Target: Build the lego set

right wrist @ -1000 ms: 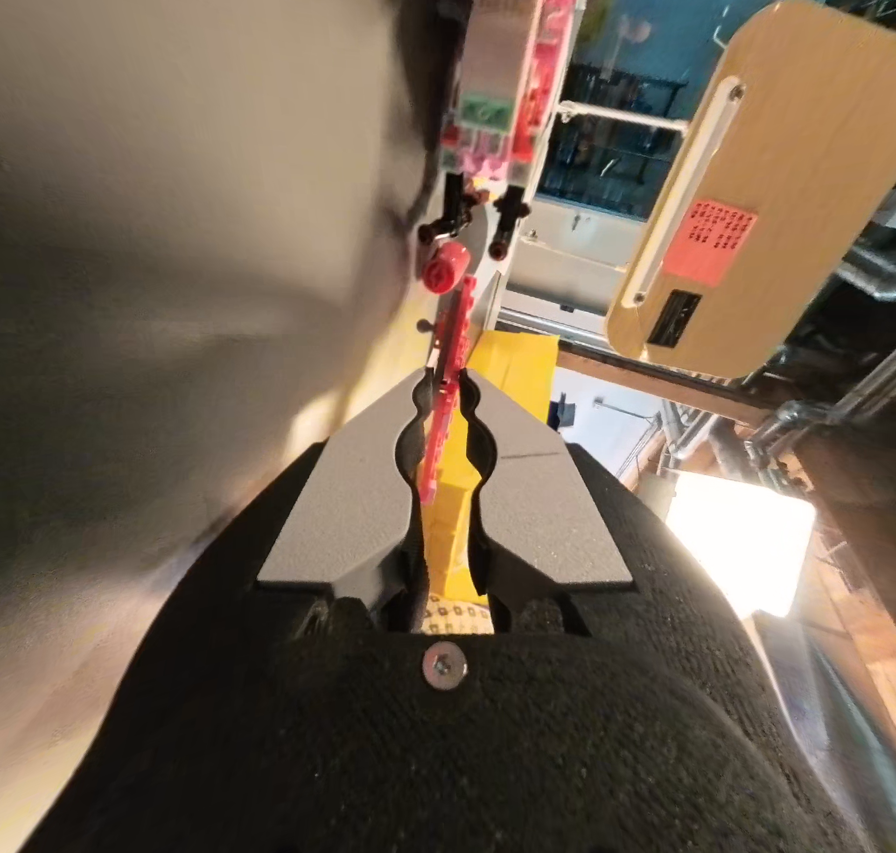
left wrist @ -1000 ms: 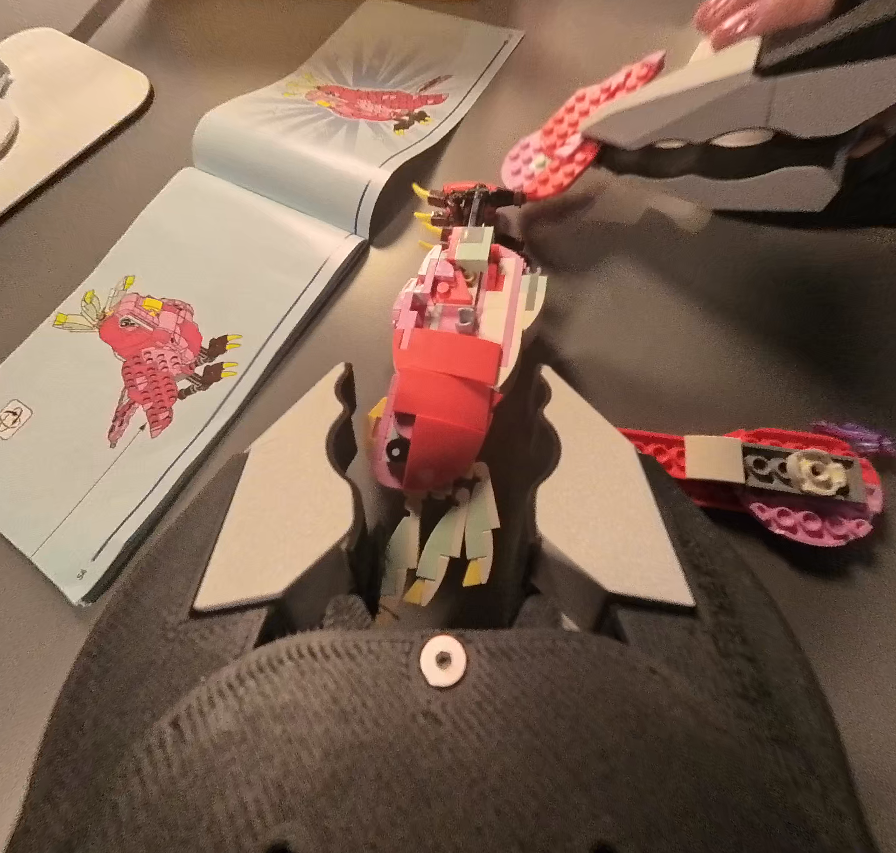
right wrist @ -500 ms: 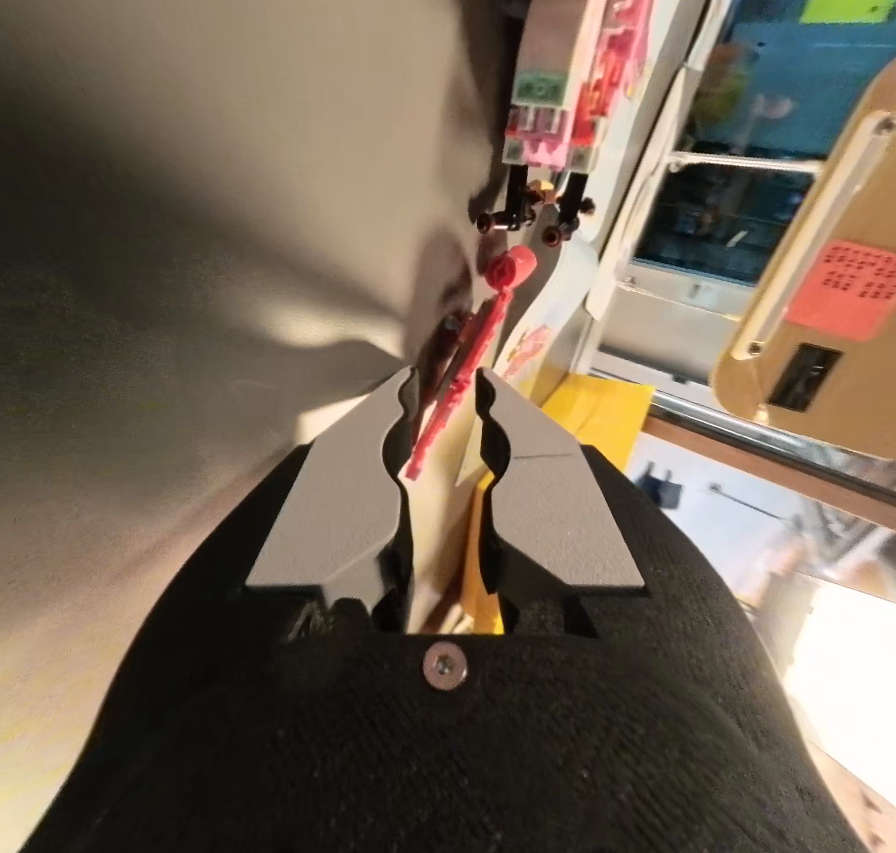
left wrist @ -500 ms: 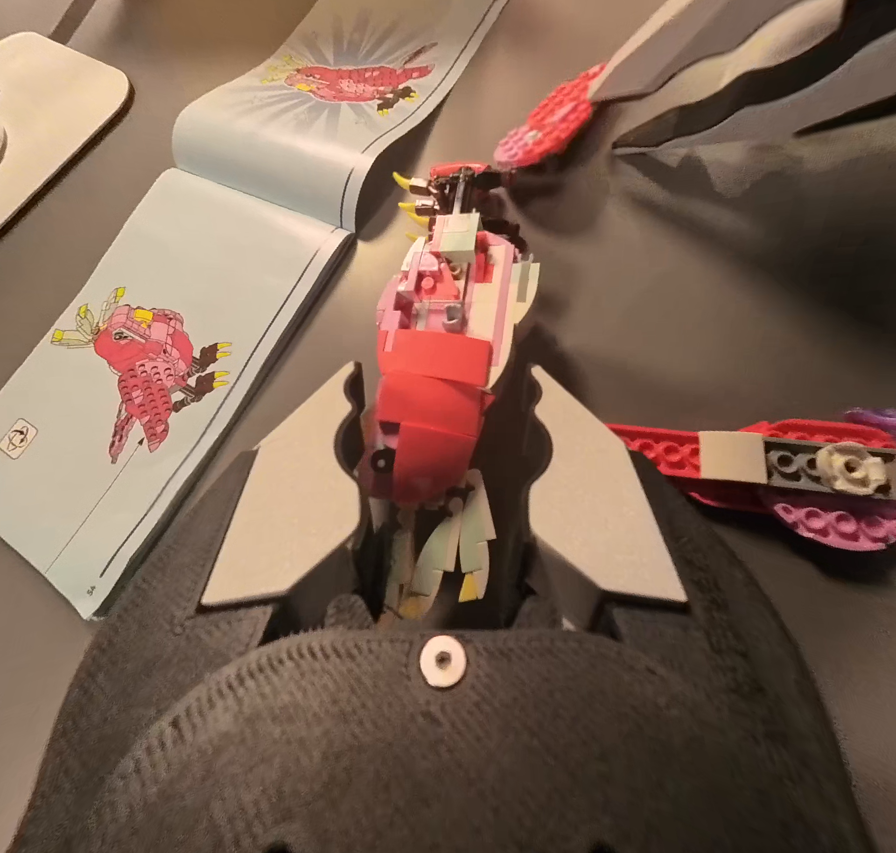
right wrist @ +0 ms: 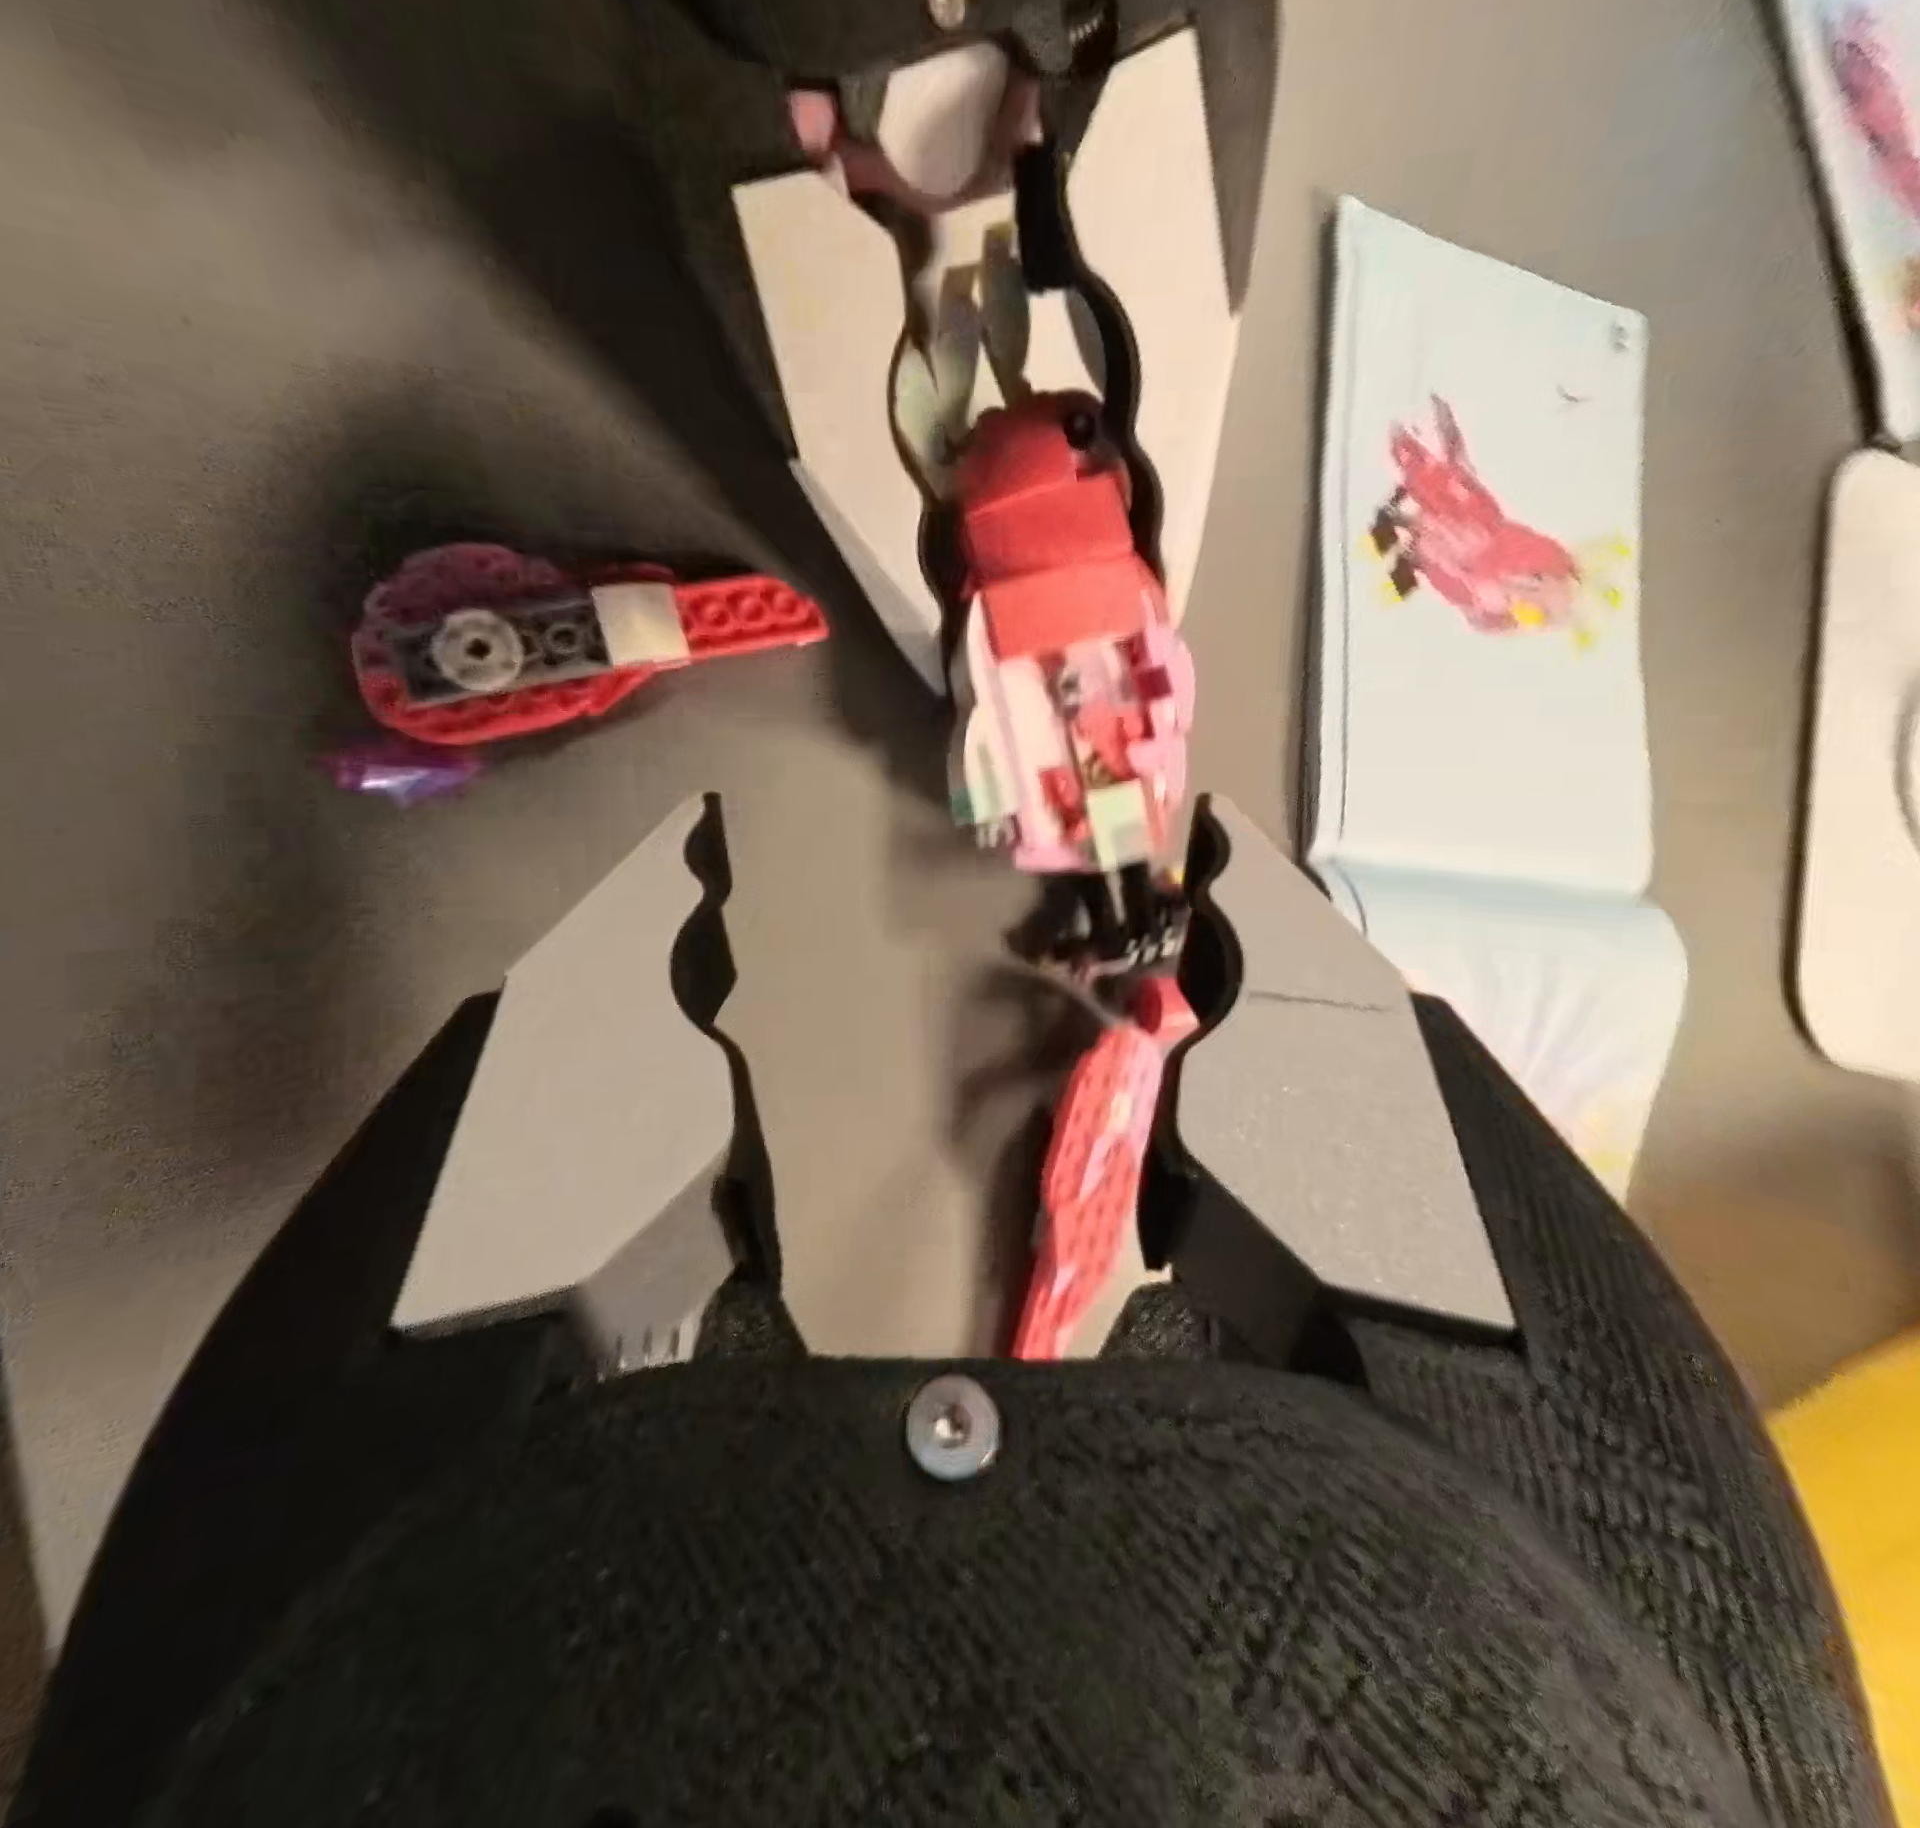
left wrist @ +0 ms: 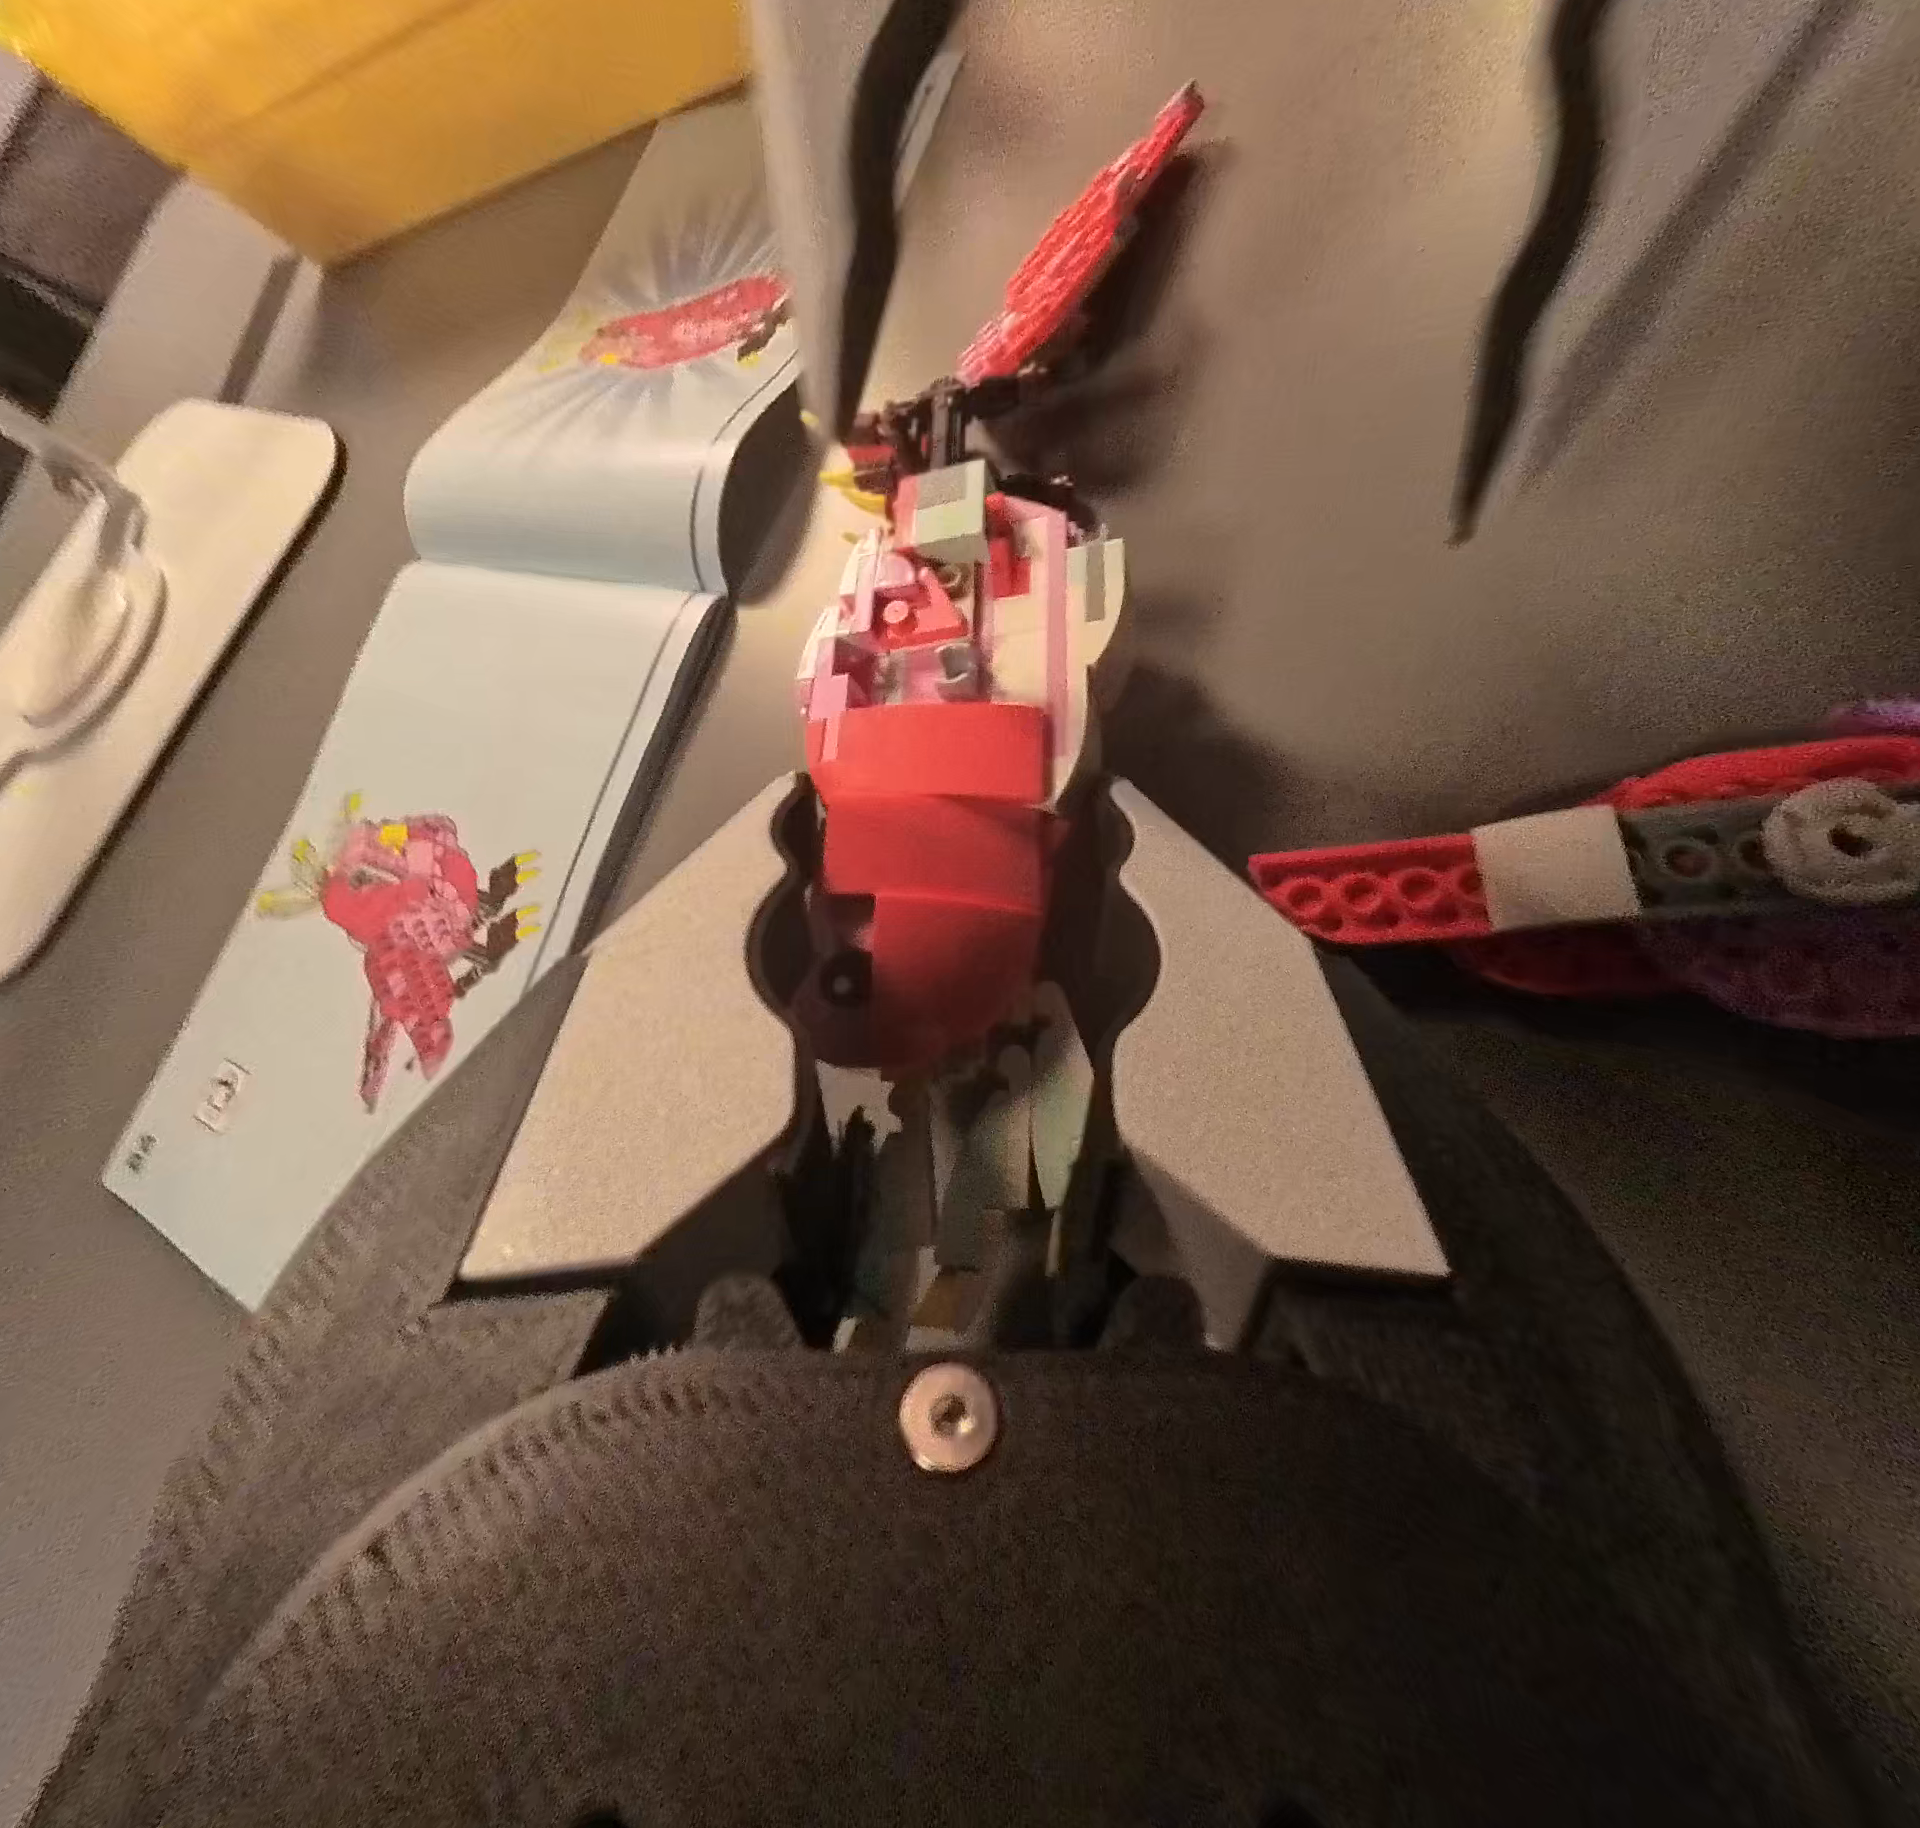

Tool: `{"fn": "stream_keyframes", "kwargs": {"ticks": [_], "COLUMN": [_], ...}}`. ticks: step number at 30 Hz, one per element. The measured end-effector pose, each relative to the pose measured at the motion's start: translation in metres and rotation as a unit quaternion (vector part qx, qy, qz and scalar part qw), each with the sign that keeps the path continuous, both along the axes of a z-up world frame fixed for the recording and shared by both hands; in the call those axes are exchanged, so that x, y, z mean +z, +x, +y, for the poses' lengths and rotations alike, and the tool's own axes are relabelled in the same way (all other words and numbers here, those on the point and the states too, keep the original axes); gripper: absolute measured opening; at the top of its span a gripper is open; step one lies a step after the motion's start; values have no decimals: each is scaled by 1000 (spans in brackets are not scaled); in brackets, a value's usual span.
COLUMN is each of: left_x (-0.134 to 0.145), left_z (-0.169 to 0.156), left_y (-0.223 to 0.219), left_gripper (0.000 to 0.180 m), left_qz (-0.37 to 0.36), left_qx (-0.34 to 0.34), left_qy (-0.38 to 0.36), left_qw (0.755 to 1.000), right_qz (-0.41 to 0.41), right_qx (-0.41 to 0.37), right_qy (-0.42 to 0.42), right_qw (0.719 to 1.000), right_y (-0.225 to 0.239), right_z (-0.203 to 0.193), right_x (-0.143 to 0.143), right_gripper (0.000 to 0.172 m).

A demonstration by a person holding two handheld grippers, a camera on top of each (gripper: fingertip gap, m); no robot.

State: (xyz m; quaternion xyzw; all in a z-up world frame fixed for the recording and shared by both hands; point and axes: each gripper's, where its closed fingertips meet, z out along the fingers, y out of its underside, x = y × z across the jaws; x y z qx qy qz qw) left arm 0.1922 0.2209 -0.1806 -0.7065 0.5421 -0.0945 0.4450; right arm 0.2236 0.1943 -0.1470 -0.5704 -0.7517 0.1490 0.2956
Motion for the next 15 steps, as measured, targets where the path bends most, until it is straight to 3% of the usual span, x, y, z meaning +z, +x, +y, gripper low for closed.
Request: {"fn": "stream_keyframes", "kwargs": {"ticks": [1, 4, 7, 12, 15], "left_x": [1, 2, 3, 4, 4], "left_z": [-1, -3, -4, -7, -7], "left_y": [1, 1, 0, 2, 2], "left_gripper": [52, 52, 51, 51, 51], "left_qz": [4, 8, 13, 21, 24], "left_qx": [-8, -19, -29, -46, -47], "left_qy": [11, 26, 42, 63, 65], "left_qw": [1000, 999, 999, 997, 996], "right_qz": [-11, -21, -32, -32, -14], "right_qx": [16, 55, 57, 69, 63], "right_qy": [10, 18, 7, 8, 9], "right_qw": [1000, 998, 998, 997, 998], "right_y": [-7, -22, -24, -25, -25], "right_z": [4, 9, 13, 15, 16], "right_x": [-4, -7, -8, -10, -4], "right_gripper": [85, 45, 23, 11, 25]}}
